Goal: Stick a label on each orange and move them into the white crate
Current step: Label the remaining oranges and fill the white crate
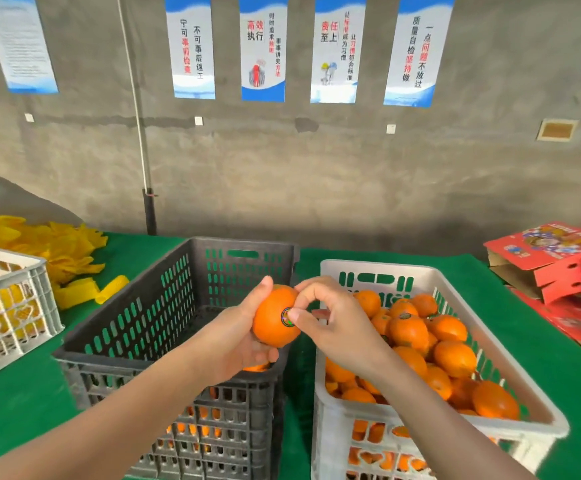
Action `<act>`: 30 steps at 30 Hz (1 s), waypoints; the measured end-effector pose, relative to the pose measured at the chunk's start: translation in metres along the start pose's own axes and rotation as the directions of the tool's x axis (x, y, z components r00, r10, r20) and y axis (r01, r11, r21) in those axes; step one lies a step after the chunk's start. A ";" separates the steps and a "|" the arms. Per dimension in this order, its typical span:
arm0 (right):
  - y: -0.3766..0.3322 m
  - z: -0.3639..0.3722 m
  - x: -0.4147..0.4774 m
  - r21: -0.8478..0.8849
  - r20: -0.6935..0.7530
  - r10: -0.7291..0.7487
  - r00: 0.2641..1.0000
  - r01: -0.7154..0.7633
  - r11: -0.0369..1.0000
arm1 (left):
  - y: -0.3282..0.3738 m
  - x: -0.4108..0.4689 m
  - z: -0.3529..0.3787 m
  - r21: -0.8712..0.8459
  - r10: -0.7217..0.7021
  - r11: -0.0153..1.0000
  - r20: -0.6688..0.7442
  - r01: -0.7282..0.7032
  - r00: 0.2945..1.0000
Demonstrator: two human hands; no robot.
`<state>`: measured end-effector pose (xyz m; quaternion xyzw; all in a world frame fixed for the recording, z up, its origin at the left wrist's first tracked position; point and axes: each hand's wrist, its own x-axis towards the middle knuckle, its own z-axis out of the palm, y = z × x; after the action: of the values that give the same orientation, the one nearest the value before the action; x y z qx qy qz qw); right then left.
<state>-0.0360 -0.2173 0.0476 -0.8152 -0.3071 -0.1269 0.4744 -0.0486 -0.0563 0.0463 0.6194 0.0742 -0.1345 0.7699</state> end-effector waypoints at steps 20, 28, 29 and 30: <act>0.087 -0.035 -0.022 -0.076 -0.170 0.117 0.978 -0.132 0.988 | -0.043 0.075 0.090 0.124 -0.030 0.991 -0.158 0.050 0.987; 0.213 -0.099 0.060 -0.106 -0.440 0.471 0.765 -0.565 0.818 | -0.111 0.109 0.084 0.969 0.448 0.075 0.177 -0.234 0.876; 0.225 -0.102 0.064 -0.148 -0.421 0.495 0.760 -0.595 0.790 | -0.111 0.111 0.084 0.968 0.460 0.068 0.186 -0.243 0.868; 0.234 -0.102 0.065 -0.205 -0.391 0.518 0.761 -0.621 0.757 | -0.112 0.113 0.083 0.965 0.474 0.067 0.194 -0.255 0.859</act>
<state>0.1689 -0.3639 -0.0299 -0.9053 0.0628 -0.1493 0.3926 0.0209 -0.1725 -0.0715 0.9684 -0.1210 0.1024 0.1925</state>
